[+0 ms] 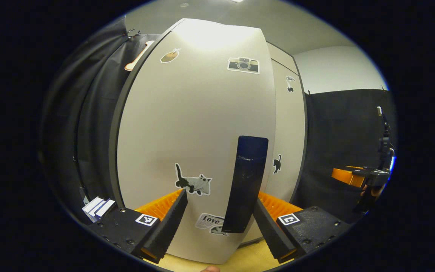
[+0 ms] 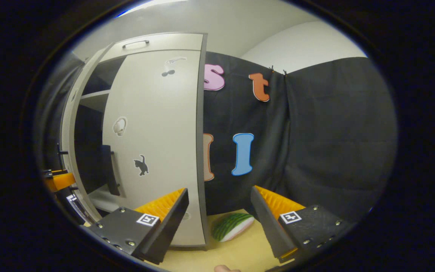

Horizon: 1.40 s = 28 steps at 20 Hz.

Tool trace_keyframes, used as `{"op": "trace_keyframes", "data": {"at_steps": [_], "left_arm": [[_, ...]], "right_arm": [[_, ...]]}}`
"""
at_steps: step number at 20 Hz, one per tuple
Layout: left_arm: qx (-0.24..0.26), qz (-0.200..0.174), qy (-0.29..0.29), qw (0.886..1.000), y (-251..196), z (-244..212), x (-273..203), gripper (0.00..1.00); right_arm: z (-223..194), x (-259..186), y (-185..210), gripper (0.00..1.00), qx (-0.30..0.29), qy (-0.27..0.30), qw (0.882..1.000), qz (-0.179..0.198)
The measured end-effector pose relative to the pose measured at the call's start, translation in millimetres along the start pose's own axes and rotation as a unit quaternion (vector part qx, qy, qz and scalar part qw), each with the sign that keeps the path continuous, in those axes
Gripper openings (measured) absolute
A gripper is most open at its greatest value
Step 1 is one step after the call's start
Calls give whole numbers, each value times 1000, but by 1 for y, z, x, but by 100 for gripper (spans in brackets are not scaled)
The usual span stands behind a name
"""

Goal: Grasp the bottle in the cabinet with the left hand and place it on the coaster, then close the right door with the right hand and the left door with the left hand.

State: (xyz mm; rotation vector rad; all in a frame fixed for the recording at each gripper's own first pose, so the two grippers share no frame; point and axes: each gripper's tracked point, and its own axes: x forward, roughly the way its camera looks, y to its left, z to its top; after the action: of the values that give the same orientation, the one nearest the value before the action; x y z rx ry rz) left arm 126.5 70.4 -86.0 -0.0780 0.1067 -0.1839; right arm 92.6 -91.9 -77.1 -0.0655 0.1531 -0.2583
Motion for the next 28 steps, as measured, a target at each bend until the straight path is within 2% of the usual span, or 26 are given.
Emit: {"op": "trace_keyframes", "data": {"at_steps": [3, 4, 14, 24, 28], "left_arm": [[2, 3, 4, 1000, -2, -2, 13, 100], [4, 8, 4, 1000, -1, -3, 14, 100], [40, 46, 11, 998, 2, -7, 45, 100], [49, 87, 16, 995, 9, -6, 55, 100], [46, 93, 10, 995, -3, 15, 37, 100]], "right_arm": [[-2, -4, -10, 100, -2, -1, 1000, -1], [-2, -5, -11, 97, -6, -2, 1000, -1], [-8, -14, -16, 100, -15, 2, 1000, 18], [5, -34, -19, 100, 4, -10, 999, 32], [26, -47, -13, 100, 19, -13, 998, 51]]}}
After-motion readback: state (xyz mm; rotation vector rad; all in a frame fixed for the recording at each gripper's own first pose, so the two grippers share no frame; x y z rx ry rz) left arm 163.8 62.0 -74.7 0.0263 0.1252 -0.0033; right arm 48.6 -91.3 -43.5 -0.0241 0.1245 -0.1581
